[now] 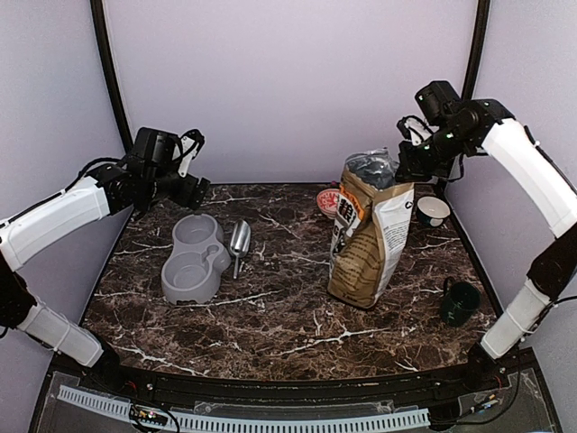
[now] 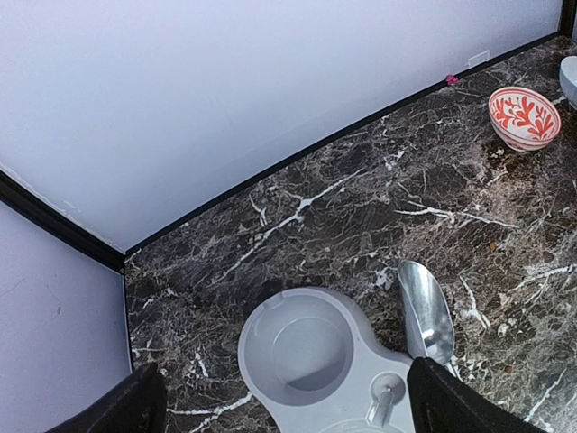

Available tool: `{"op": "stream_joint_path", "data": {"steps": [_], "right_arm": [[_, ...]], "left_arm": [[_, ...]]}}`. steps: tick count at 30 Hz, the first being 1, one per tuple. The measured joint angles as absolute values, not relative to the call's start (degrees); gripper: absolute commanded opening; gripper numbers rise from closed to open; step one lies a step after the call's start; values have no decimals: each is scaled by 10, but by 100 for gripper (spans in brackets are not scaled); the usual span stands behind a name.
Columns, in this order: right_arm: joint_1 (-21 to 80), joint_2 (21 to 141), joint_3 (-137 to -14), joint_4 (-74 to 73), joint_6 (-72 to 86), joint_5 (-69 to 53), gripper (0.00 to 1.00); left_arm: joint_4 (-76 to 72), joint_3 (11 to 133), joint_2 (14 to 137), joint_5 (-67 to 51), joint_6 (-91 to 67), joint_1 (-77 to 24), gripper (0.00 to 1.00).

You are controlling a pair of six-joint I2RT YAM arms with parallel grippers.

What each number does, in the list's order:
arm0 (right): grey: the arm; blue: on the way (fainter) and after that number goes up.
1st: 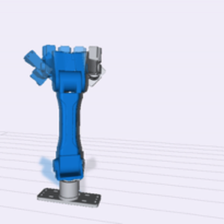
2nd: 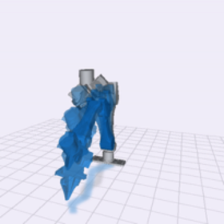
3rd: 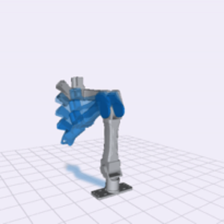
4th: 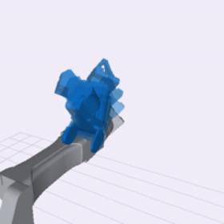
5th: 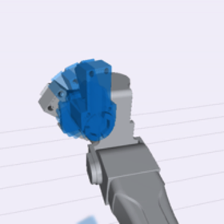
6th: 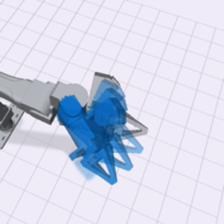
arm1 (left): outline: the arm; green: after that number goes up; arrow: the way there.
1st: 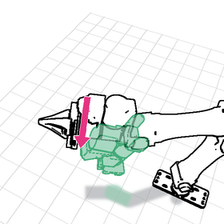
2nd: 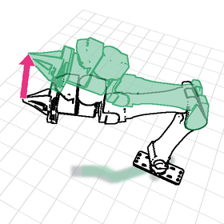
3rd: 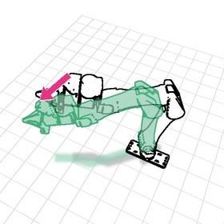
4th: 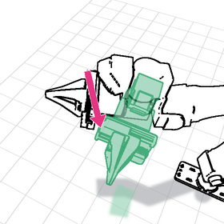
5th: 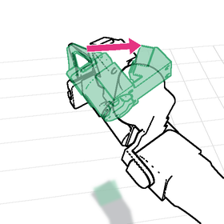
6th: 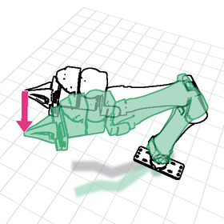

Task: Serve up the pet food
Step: Move the pet food bag to the center of the board.

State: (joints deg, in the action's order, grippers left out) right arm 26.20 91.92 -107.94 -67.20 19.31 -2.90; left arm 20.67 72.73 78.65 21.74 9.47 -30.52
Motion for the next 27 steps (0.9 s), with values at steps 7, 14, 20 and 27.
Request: {"op": "stream_joint_path", "data": {"steps": [7, 14, 20, 27], "right_arm": [[208, 877, -1074, -727, 163, -7, 0], [194, 865, -1075, -762, 148, 13, 0], [195, 868, -1075, -754, 152, 9, 0], [232, 909, -1100, -727, 168, 27, 0]], "left_arm": [[206, 727, 795, 217, 95, -305, 96], [206, 727, 798, 217, 95, -305, 96], [206, 727, 798, 217, 95, -305, 95], [206, 727, 798, 217, 95, -305, 95]]}}
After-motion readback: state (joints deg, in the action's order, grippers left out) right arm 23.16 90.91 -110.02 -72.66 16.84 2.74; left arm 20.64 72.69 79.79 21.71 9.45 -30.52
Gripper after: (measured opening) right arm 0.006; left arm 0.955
